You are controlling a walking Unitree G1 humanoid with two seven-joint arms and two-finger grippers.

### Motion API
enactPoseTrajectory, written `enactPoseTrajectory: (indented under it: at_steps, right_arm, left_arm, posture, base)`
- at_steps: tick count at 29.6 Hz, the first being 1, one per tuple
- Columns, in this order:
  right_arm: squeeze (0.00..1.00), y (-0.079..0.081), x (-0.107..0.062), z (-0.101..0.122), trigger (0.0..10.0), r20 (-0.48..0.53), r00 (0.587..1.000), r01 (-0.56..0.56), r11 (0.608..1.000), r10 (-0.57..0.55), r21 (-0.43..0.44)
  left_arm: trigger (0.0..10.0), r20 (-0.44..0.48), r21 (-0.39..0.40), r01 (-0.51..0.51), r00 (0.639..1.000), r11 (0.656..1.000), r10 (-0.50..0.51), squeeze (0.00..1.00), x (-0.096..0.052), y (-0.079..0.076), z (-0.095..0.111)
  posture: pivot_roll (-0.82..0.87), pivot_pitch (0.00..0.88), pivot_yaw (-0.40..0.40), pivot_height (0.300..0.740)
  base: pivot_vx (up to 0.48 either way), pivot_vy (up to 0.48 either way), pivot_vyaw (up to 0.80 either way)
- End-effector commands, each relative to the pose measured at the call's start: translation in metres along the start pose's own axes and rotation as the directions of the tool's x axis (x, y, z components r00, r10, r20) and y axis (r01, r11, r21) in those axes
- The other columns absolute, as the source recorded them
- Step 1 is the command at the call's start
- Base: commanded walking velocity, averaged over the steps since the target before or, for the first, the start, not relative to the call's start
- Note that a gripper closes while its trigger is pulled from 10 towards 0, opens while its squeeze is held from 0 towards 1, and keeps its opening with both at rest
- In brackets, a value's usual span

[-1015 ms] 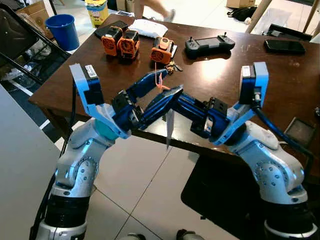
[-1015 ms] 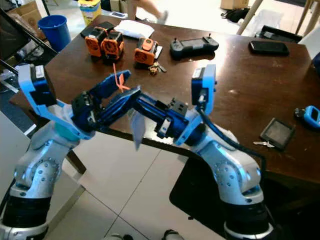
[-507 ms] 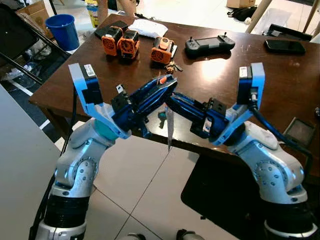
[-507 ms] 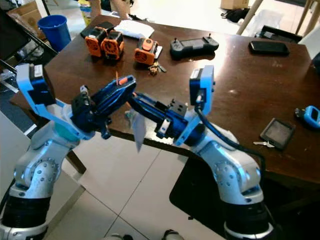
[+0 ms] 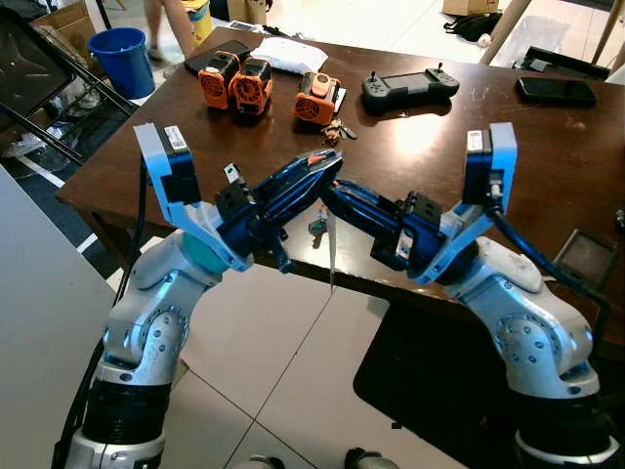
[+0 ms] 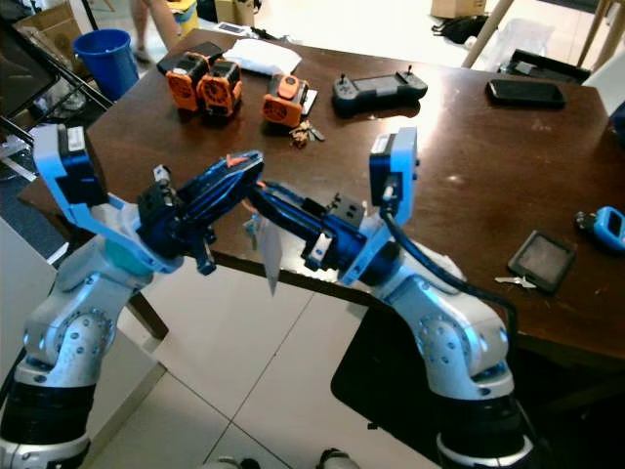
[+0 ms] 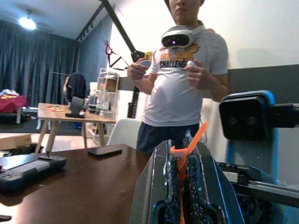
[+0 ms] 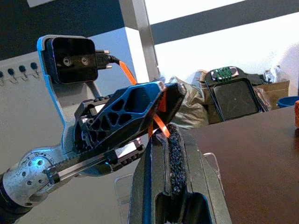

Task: Hang keys on a hook

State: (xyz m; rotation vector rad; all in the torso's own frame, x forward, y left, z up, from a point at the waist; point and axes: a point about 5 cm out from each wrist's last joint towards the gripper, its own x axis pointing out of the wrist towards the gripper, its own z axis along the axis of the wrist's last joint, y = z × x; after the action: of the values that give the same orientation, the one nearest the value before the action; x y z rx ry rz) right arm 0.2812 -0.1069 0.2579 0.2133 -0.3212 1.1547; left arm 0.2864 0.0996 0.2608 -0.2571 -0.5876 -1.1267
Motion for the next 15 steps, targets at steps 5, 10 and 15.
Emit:
enactPoseTrajectory:
  at_steps: [5, 10, 15]
  right_arm:
    - [0.00, 0.001, 0.001, 0.000, 10.0, 0.004, 1.000, 0.009, 1.000, -0.009, -0.012]
    - [0.00, 0.000, 0.001, 0.000, 10.0, 0.010, 1.000, 0.013, 1.000, -0.012, -0.012]
    - [0.37, -0.001, 0.000, 0.002, 10.0, 0.026, 0.999, 0.028, 1.000, -0.028, -0.006]
  left_arm:
    - [0.0, 0.003, 0.044, -0.064, 0.998, 0.997, 0.064, 0.00, 0.003, 0.009, 0.002]
    - [0.0, 0.014, 0.054, -0.097, 0.995, 0.994, 0.096, 0.00, 0.003, 0.014, 0.005]
    - [0.0, 0.027, 0.062, -0.109, 0.994, 0.992, 0.108, 0.00, 0.003, 0.016, 0.008]
  posture:
    - [-0.04, 0.090, 0.085, 0.740]
    - [-0.05, 0.091, 0.085, 0.740]
    - [-0.05, 0.095, 0.085, 0.740]
  base:
    - [0.000, 0.000, 0.00]
    - [0.000, 0.000, 0.00]
    - [0.000, 0.000, 0.00]
